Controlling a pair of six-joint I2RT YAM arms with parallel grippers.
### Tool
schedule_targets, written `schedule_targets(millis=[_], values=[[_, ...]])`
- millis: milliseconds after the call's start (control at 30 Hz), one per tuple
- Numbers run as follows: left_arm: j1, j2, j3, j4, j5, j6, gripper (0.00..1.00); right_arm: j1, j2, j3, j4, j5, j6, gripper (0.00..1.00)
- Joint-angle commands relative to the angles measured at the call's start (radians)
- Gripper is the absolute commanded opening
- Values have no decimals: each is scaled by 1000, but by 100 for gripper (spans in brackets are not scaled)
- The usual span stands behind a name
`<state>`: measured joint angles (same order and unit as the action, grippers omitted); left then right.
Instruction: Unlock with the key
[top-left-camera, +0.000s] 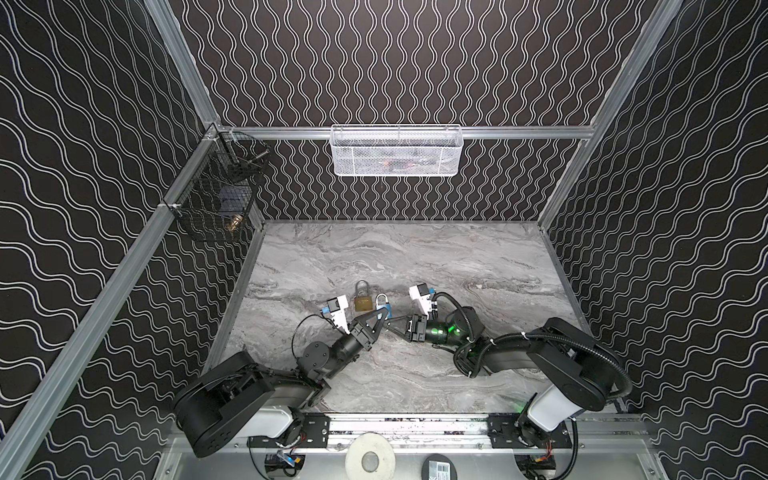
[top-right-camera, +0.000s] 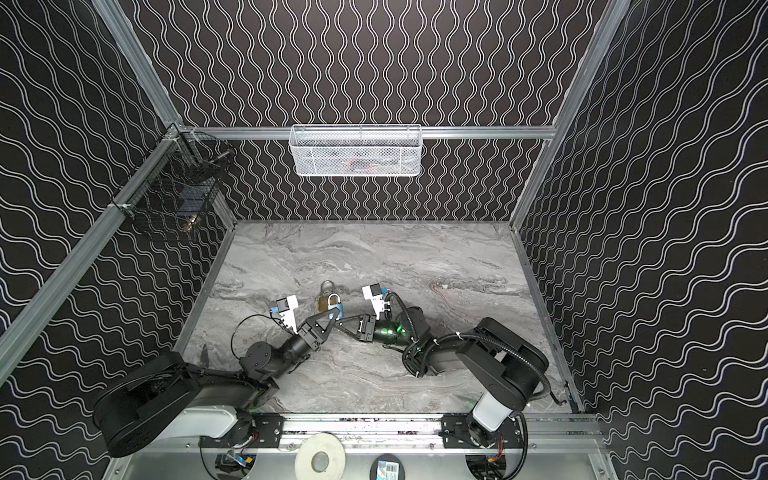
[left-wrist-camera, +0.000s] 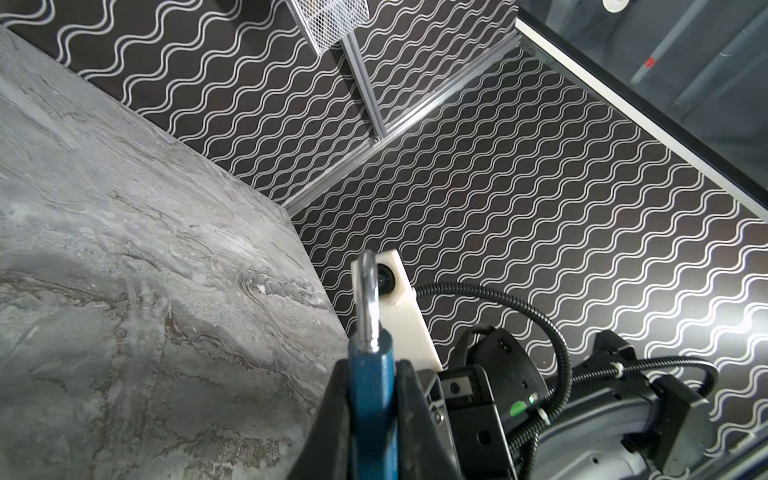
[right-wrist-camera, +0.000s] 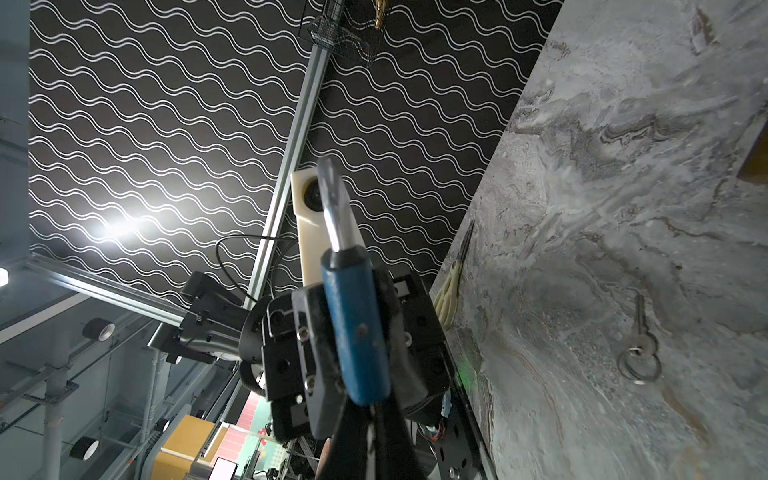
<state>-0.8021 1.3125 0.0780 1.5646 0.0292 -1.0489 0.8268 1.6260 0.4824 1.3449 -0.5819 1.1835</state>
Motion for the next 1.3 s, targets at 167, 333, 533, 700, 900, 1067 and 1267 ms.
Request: schedule_targets(millis=[167, 333, 533, 700, 900, 1067, 1267], values=[[0, -20, 14, -32, 76, -7, 0, -18, -82, 5, -36, 100, -78, 5], [0, 5, 45, -18, 87, -24, 0, -18, -110, -46, -44, 109, -93, 0], [-2, -25, 19, -25, 18, -33, 0, -13, -125, -43, -98, 96, -116, 30], [-1, -111, 4, -149, -42, -28, 0, -9, -218, -73, -272, 147, -195, 31], [0, -149, 3, -189, -52, -24, 0, -7, -289, -48, -458, 163, -290, 32], [0, -116, 10, -151, -6, -25, 0, 15, -323, 23, -635, 209, -396, 33], [0, -30, 39, -15, 118, -31, 0, 14, -287, 38, -543, 121, -384, 32]])
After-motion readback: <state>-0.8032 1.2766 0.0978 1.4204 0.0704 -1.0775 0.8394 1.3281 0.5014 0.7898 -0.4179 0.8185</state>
